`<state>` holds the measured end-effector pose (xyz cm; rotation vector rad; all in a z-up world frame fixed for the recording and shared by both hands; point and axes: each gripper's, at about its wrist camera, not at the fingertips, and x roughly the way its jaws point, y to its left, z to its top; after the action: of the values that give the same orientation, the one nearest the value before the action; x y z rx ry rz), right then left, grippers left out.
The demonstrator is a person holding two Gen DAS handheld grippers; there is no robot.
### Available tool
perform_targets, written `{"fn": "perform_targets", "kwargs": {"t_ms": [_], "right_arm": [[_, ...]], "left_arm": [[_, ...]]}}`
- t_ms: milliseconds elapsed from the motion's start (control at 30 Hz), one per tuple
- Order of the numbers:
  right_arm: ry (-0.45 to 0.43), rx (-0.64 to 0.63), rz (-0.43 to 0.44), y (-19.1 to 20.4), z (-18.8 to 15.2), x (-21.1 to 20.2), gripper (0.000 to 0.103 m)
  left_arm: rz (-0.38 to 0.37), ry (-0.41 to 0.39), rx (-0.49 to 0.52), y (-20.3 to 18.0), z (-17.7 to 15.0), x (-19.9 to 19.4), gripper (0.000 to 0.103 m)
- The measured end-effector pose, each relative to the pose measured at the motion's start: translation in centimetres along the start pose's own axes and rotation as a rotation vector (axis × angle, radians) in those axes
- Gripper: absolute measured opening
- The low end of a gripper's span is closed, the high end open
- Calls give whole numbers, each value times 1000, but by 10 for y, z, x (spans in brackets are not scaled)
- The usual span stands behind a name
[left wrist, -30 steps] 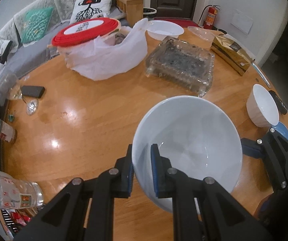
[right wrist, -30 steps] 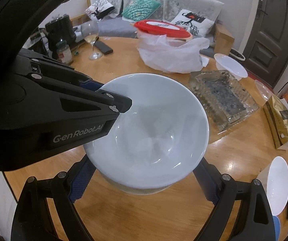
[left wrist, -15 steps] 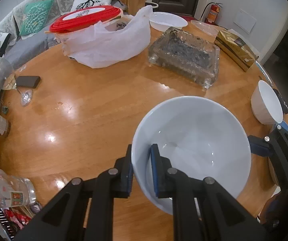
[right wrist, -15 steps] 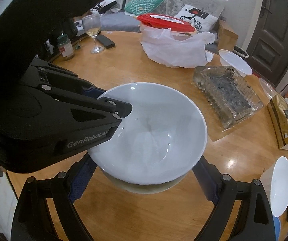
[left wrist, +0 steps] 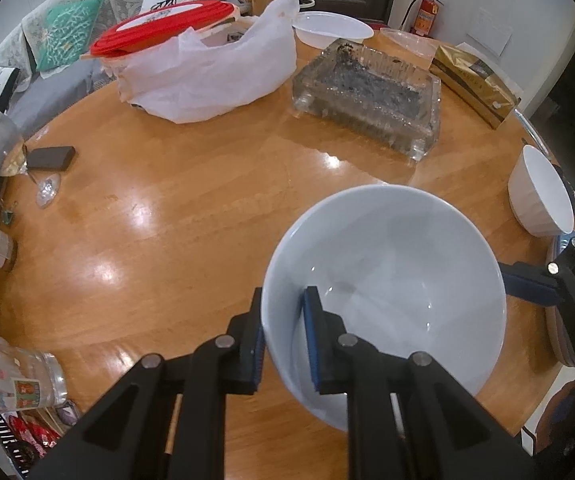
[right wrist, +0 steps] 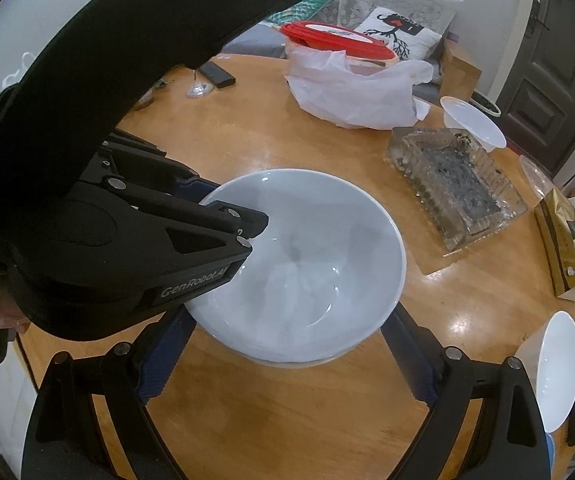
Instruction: Organize plates and bowls
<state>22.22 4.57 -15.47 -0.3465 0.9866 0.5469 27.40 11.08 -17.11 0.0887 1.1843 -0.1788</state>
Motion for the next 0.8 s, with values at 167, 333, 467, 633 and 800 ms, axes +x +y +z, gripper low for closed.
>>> {"fn": "perform_targets", "kwargs": {"t_ms": [167,333,467,633,800], "right_arm": [[0,-2,6,-1,-2,0,91],[-16,-6,14,-2,-7,-3,90],[-29,0,31,-5,-8,-8,90],[-68,22,46,-16,-17,-19,91],[-180,35,-4,-39,-34,-45,92]], "left_arm": [[15,2,9,-2,0,1,14],[12,7,4,-1,1,-1,14],[42,-14,6,-2,2,-9,15],[65,-47,-11,-1,7,-26,22],[73,-94,-39,-7,16,-46,26]]}}
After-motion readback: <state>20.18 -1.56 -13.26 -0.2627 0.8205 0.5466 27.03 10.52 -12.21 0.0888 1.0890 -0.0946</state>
